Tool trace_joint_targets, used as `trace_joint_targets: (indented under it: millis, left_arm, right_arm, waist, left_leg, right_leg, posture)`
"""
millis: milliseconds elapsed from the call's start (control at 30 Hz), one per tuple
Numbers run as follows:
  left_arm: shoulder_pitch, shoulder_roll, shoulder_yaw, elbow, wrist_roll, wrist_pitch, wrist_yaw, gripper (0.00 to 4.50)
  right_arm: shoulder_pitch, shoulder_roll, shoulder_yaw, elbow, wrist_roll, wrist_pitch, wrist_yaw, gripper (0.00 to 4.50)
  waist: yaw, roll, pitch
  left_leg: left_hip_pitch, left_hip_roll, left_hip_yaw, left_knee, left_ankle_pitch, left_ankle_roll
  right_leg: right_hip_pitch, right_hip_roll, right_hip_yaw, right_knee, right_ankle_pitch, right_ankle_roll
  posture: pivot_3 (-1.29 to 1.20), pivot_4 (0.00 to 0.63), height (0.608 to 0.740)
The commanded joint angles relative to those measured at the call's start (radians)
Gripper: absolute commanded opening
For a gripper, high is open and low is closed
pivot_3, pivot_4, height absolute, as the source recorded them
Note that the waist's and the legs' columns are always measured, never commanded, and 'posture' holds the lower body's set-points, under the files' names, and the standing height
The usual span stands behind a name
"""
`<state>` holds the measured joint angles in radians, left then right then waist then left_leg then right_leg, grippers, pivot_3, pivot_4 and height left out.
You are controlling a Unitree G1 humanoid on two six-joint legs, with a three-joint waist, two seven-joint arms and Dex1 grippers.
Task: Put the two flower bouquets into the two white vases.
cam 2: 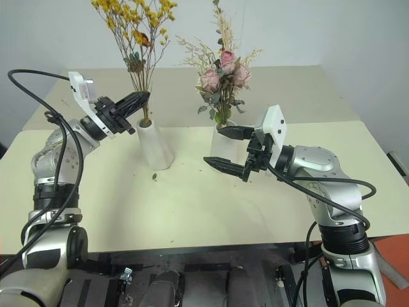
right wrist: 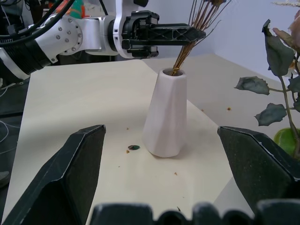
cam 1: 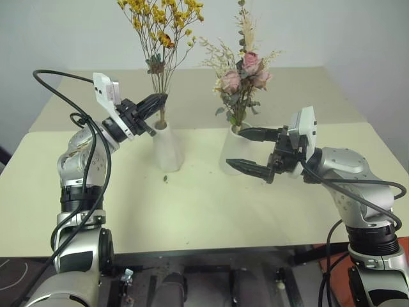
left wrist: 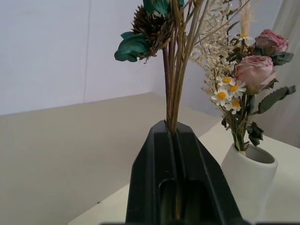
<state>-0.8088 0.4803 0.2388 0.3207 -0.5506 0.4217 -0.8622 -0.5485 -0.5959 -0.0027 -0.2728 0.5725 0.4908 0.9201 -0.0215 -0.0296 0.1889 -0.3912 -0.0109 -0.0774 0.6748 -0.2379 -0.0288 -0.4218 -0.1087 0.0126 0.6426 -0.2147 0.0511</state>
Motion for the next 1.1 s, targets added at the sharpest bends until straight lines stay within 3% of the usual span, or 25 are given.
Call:
trace_joint_targets:
  millis: [33, 267, 400, 767, 1100]
  left_arm:
    - [0.008, 0.02, 0.02, -0.056, -0.015, 0.006, 0.007, 0.02]
    - [0.035, 0.029, 0.018, -0.093, -0.021, 0.024, 0.015, 0.02]
    - [0.04, 0.039, 0.023, -0.108, -0.027, 0.041, 0.015, 0.98]
    - [0.151, 0.098, 0.067, -0.27, -0.074, 0.109, 0.046, 4.4]
    - [0.312, 0.184, 0.123, -0.463, -0.149, 0.191, 0.056, 4.46]
  right_arm:
    - [-0.007, -0.002, -0.02, -0.03, 0.015, -0.002, -0.001, 4.5]
    - [-0.009, 0.0, -0.016, -0.026, 0.015, -0.002, 0.003, 4.5]
    - [-0.015, 0.006, -0.01, -0.018, 0.011, -0.006, 0.004, 4.5]
    - [-0.014, 0.012, -0.008, -0.014, 0.007, -0.007, 0.012, 4.5]
    - [-0.01, 0.005, -0.01, -0.007, 0.005, -0.003, 0.022, 4.5]
  waist:
    - [0.0, 0.0, 0.0]
    - [0.0, 0.0, 0.0]
    - [0.0, 0.0, 0.0]
    - [-0.002, 0.0, 0.0]
    - [-0.002, 0.0, 0.0]
  left_leg:
    - [0.0, 0.0, 0.0, 0.0, 0.0, 0.0]
    - [0.0, 0.0, 0.0, 0.0, 0.0, 0.0]
    - [0.0, 0.0, 0.0, 0.0, 0.0, 0.0]
    - [0.0, 0.001, 0.0, 0.0, 0.0, 0.0]
    - [0.001, 0.002, 0.0, 0.0, 0.0, 0.0]
  right_leg:
    - [0.0, 0.0, 0.0, 0.0, 0.0, 0.0]
    - [0.0, 0.0, 0.0, 0.0, 0.0, 0.0]
    - [0.0, 0.0, 0.0, 0.0, 0.0, 0.0]
    - [0.0, 0.0, 0.0, 0.0, 0.0, 0.0]
    - [0.0, 0.002, 0.0, 0.0, 0.0, 0.0]
  posture:
    - [0.0, 0.15, 0.74]
    - [0.0, 0.15, 0.74]
    - [0.0, 0.15, 0.74]
    - [0.0, 0.15, 0.74]
    - [0.0, 0.15, 0.74]
